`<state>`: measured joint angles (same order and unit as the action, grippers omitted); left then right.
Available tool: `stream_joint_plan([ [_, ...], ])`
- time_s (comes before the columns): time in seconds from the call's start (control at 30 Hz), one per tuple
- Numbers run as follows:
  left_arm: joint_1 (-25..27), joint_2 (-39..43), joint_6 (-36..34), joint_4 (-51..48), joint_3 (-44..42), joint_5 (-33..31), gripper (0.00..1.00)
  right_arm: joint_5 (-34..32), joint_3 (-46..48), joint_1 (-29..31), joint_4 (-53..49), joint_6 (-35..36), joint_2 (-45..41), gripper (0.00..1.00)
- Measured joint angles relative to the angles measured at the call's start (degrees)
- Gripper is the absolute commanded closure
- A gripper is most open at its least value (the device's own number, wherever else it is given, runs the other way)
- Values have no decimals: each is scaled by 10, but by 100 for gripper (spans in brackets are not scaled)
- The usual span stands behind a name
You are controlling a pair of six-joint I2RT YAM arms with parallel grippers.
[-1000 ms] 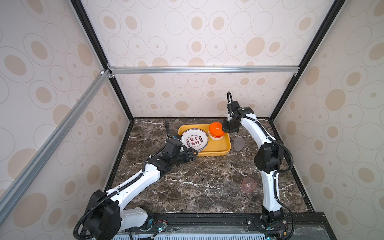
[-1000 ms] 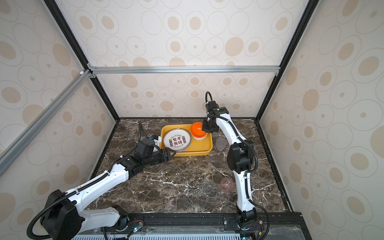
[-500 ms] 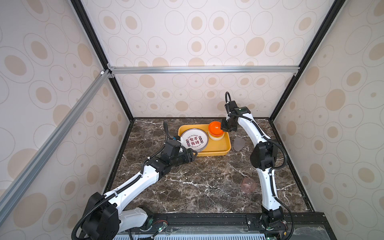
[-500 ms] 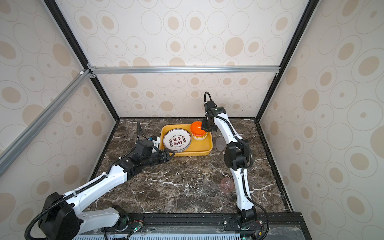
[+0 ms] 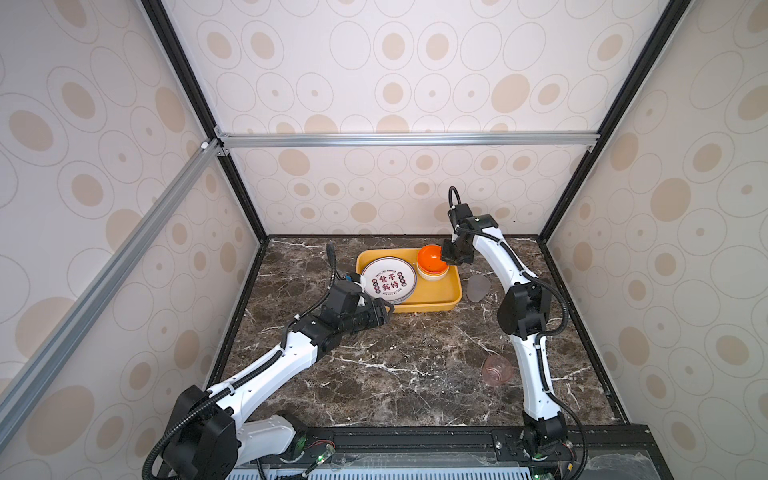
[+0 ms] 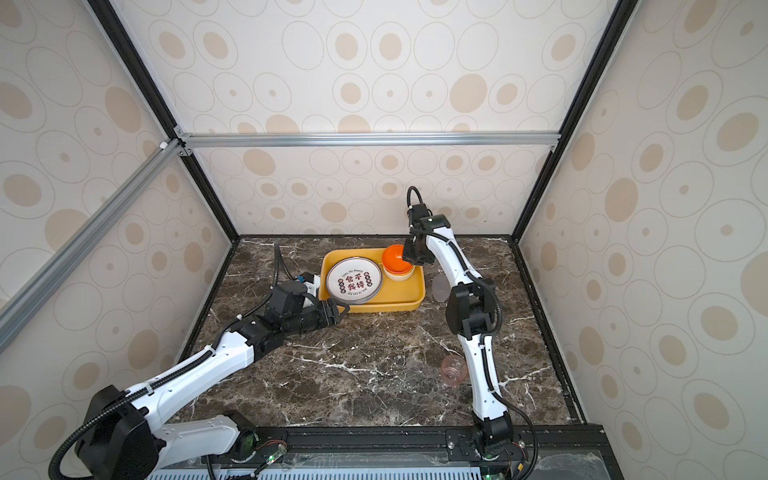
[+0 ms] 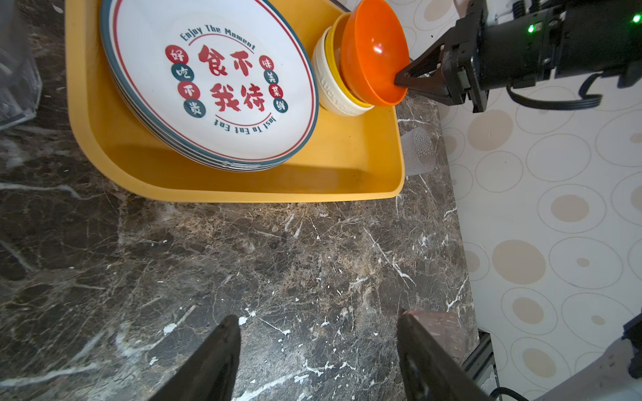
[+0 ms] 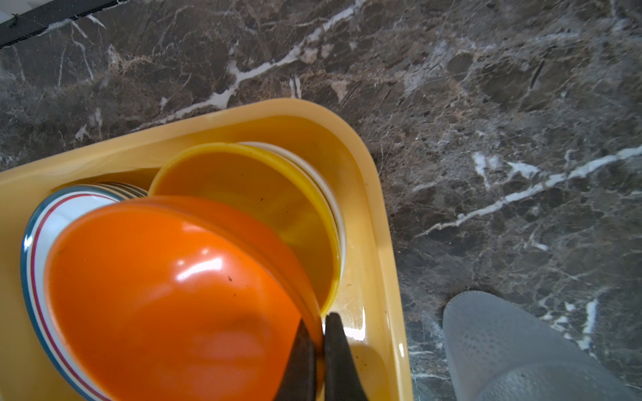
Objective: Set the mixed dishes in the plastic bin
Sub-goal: 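Lower the orange bowl into the yellow bowl and open the right gripper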
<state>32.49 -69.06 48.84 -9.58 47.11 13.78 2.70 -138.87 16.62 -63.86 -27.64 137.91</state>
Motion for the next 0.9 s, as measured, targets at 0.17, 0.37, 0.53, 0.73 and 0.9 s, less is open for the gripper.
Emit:
stream_joint_plan([
  [0.17,0,1,0,0,-4,0,29,-3,-1,0,0,-1,2,99],
  [0.37,-1,5,2,0,-7,0,29,-4,-1,0,0,-4,9,98],
  [0.53,-2,9,3,0,-8,0,29,-4,-1,0,1,-5,9,97],
  [0.73,-3,10,4,0,-10,0,29,-8,-5,0,2,-8,13,96],
  [0.9,-3,11,7,0,-12,0,29,-12,-6,0,7,-15,20,92],
])
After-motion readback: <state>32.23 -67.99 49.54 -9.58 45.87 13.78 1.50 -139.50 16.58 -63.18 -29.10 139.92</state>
